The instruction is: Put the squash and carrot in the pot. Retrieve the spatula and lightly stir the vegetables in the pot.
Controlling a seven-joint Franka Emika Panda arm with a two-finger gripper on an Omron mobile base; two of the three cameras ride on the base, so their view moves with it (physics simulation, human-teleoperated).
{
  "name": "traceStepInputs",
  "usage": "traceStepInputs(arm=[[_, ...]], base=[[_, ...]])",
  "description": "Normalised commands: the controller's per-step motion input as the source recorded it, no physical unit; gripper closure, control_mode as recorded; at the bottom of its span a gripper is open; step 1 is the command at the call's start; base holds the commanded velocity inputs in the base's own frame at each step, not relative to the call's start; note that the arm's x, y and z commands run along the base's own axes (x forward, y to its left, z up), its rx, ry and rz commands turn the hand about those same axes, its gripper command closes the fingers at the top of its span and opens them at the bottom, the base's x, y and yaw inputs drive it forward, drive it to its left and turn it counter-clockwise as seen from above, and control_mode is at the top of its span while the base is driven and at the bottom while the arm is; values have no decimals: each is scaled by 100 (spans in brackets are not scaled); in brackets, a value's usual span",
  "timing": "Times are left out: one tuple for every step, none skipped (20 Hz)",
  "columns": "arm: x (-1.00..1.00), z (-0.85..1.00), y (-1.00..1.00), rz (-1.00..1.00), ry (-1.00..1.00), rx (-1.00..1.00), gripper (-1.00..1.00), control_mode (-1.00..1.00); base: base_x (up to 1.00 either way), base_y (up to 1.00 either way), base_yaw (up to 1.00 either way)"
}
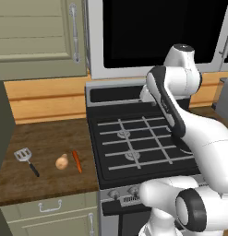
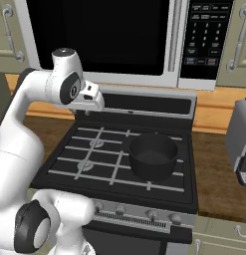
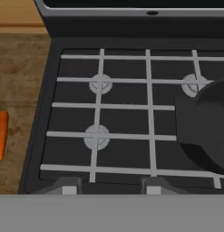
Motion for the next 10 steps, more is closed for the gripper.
traceStepInputs(arm=[[0,0,0,0,1,0,-100,-100],[0,0,0,0,4,0,-100,-100],[0,-17,43,0,10,0,-100,-100],[0,-36,70,0,0,0,-100,-100],[-11,-44,83,0,13,6,-100,-100],[0,-74,100,4,24,21,-100,-100],[1,-67,100,7,26,33,-100,-100],[0,-83,80,4,25,56,-100,-100],[0,-91,76,4,12,59,-100,-100],[0,-92,80,2,8,59,-100,-100]], base=[[0,0,0],[0,0,0],[0,0,0],[0,0,0],[0,0,0],[0,0,0],[0,0,0],[0,0,0],[0,0,0],[0,0,0]])
